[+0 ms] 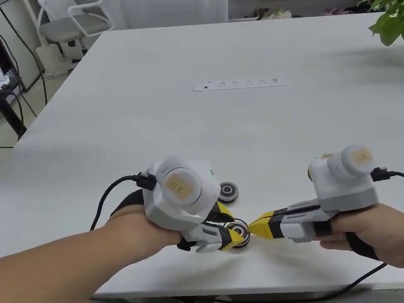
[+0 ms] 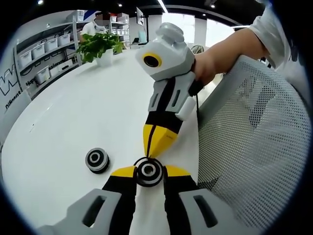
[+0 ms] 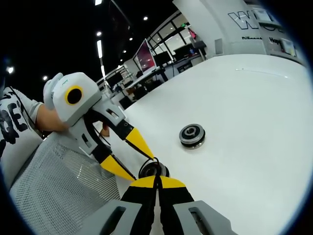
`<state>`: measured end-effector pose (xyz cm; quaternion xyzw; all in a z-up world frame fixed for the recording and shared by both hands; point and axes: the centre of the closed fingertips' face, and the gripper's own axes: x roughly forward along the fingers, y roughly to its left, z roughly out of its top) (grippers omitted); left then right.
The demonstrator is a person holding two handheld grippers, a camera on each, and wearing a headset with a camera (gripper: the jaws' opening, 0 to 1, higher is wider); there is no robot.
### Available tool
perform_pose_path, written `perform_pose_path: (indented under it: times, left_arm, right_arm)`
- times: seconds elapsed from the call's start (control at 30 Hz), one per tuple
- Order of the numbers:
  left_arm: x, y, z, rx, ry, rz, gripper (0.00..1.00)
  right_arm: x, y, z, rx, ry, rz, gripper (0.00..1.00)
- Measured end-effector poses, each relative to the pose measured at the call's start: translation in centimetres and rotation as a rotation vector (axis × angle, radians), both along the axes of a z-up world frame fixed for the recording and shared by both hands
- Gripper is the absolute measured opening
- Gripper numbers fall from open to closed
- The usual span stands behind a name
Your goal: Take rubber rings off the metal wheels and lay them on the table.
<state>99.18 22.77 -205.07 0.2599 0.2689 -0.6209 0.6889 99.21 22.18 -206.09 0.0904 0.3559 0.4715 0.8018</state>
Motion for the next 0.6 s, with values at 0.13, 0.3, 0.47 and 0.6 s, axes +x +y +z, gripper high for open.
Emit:
perform_pose_path:
  times: [0.13, 0.3, 0.47, 0.6]
  left_arm:
    - [-0.3, 0.0, 0.5, -0.009, 0.011, 0.002, 0.19]
    - [-0.6, -0.1, 1.3, -0.026, 0.028, 0.011, 0.23]
    - [-0.9, 0.1, 1.9, -0.044, 0.049, 0.027, 0.25]
    - [-0.8, 0.4, 2.9, -0.065, 0.044, 0.045, 0.28]
  right_arm:
    - [0.1, -0.1, -0.1, 0.002, 0.000, -0.001, 0.00]
    - [0.3, -0.2, -0.1, 0.004, -0.001, -0.006, 0.00]
    - [0.4, -0.3, -0.1, 0.006, -0.001, -0.008, 0.00]
    - [0.5, -0.3, 0.0, 0.007, -0.002, -0.011, 0.00]
